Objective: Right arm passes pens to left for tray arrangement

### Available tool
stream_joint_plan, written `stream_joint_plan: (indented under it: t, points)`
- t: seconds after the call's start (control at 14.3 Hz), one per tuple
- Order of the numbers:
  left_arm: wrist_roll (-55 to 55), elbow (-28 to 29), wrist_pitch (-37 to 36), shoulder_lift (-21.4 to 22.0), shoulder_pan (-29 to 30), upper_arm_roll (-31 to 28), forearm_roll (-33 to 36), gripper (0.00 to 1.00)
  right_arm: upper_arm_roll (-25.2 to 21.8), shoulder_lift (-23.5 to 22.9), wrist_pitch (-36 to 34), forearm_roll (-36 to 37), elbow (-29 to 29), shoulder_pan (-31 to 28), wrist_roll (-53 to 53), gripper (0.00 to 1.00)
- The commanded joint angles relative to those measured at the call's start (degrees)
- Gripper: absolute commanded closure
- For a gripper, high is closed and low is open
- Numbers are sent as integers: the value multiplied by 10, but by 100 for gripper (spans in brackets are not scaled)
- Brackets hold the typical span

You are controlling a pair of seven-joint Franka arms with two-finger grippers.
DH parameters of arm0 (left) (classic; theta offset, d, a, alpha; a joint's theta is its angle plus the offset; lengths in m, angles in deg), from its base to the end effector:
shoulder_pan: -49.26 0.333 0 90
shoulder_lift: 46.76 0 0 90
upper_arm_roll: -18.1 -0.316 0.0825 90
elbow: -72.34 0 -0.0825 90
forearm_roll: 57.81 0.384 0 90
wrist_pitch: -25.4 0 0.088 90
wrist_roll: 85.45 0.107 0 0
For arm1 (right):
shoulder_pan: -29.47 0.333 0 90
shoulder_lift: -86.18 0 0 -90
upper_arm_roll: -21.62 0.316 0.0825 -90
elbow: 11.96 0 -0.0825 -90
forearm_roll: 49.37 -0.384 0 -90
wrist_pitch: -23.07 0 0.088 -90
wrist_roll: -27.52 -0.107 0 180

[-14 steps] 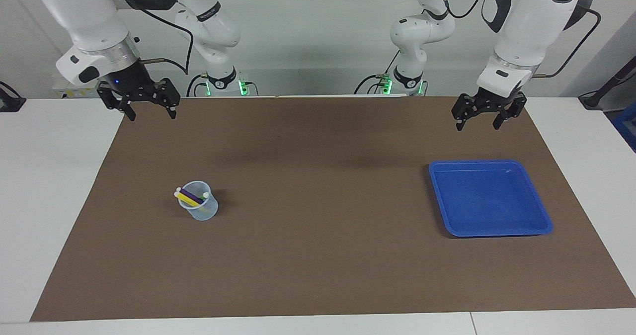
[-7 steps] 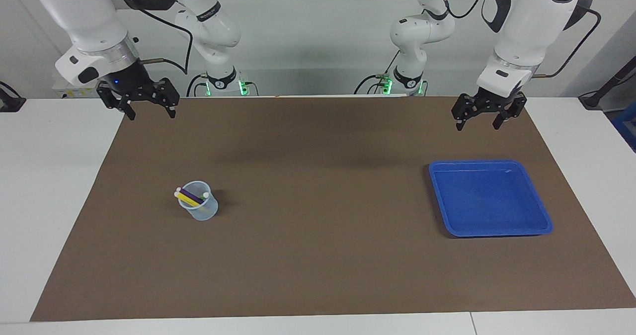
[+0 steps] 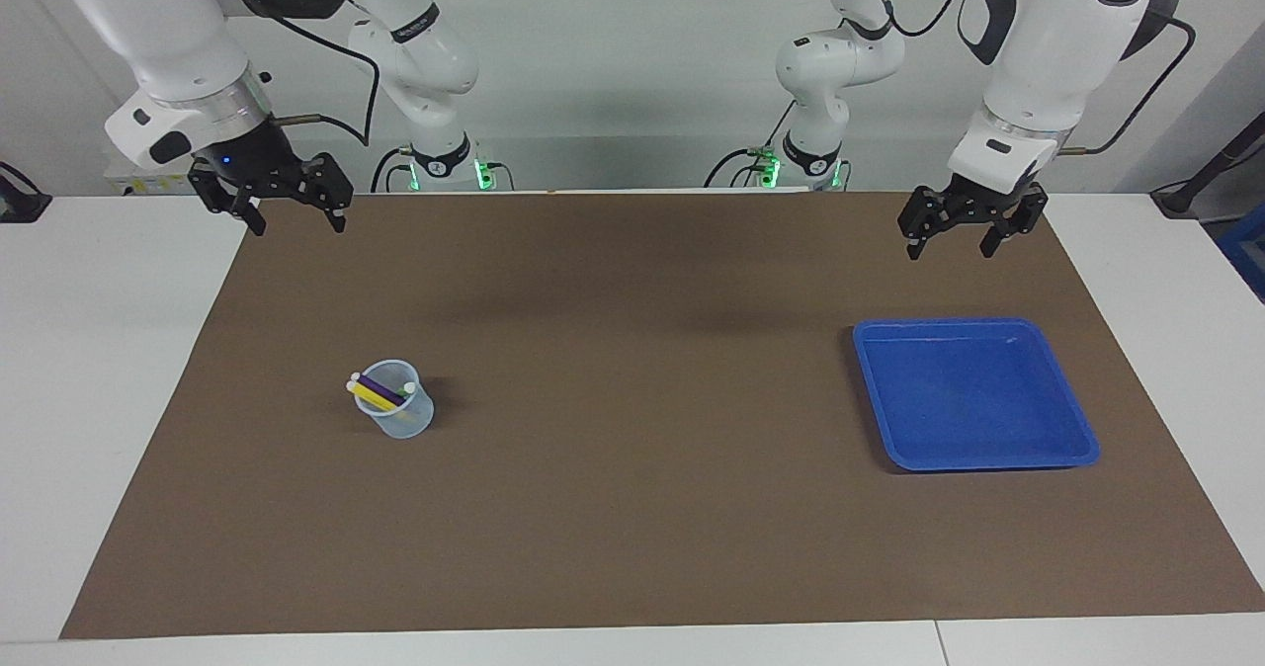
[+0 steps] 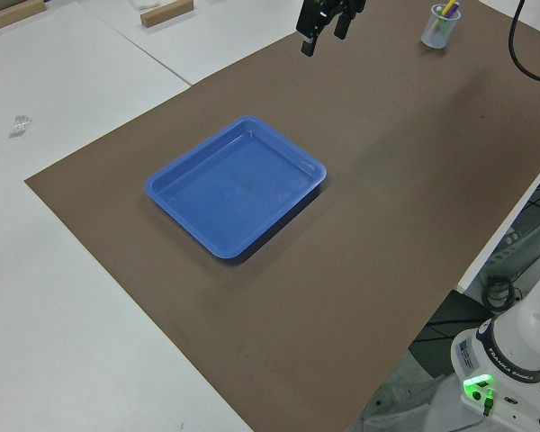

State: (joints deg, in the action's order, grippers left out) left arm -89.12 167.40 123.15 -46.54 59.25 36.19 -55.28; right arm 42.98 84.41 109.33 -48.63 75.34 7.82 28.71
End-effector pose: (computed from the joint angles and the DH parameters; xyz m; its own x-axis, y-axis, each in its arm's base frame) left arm 0.5592 -0.0757 0.5967 0.9951 -0.0831 0.0532 -0.0809 -0.9958 -0.0419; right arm 0.5568 -0.0076 0.6250 0.9988 0.0152 -0.0469 0.0153 -0.9999 0.0007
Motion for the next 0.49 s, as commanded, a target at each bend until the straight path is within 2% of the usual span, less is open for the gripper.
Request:
stream_joint_plan:
  t: [0.0, 0.42]
  points:
    - [8, 18, -4, 19, 6, -1, -9, 0, 6, 13, -14, 9, 12, -2, -4, 0]
    - [5, 18, -9, 20, 6, -1, -9, 0, 10, 24, -29, 8, 12, 1, -3, 0]
